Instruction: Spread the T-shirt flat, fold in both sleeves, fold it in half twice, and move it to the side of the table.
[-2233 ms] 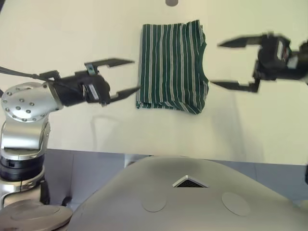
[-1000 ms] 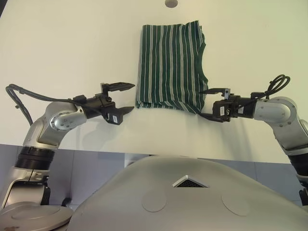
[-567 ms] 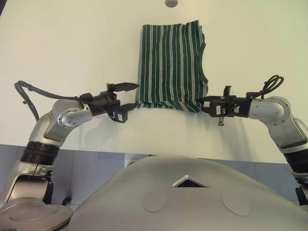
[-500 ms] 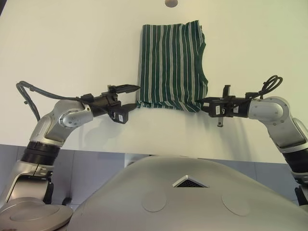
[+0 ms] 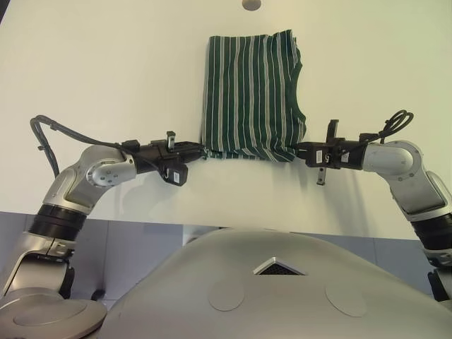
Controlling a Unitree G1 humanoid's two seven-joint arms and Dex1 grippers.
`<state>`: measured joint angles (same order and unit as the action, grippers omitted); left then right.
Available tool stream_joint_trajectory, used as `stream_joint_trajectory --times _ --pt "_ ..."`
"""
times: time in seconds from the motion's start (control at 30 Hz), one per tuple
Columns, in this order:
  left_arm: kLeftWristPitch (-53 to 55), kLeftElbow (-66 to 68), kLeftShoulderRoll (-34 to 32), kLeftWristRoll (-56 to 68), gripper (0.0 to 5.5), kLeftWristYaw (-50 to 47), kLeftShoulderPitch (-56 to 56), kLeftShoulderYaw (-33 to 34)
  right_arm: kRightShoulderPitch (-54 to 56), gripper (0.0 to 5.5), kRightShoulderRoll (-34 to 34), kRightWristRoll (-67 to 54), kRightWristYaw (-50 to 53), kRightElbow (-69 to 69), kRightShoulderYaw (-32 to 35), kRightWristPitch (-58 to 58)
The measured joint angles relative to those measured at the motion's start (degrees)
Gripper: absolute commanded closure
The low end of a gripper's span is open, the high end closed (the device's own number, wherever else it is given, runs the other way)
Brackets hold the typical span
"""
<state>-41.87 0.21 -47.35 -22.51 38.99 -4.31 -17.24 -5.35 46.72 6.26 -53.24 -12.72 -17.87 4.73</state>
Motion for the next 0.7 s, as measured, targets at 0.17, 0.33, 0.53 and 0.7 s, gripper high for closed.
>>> stream_joint_trajectory --times 0.17,0.33,0.53,0.7 --pt "0.75 -1.59 0.20 2.22 5.50 0.56 0.01 -0.64 0.04 5.46 -0.16 -0.64 -0.01 -0.02 0.00 -0.59" --pt "12.46 -8.92 -0.64 22.08 5.50 7.01 -1.91 1.53 -0.30 5.46 1.20 -7.57 -4.27 -0.89 3.00 -4.67" --pt "25.26 -17.75 -7.25 37.90 5.50 17.02 -8.23 4.63 -3.92 5.46 7.05 -15.94 -13.01 -4.38 6.73 -8.49" --pt "32.12 -22.35 -9.24 46.59 5.50 21.73 -11.82 8.29 -5.55 5.46 9.26 -20.43 -16.71 -7.20 8.52 -10.63"
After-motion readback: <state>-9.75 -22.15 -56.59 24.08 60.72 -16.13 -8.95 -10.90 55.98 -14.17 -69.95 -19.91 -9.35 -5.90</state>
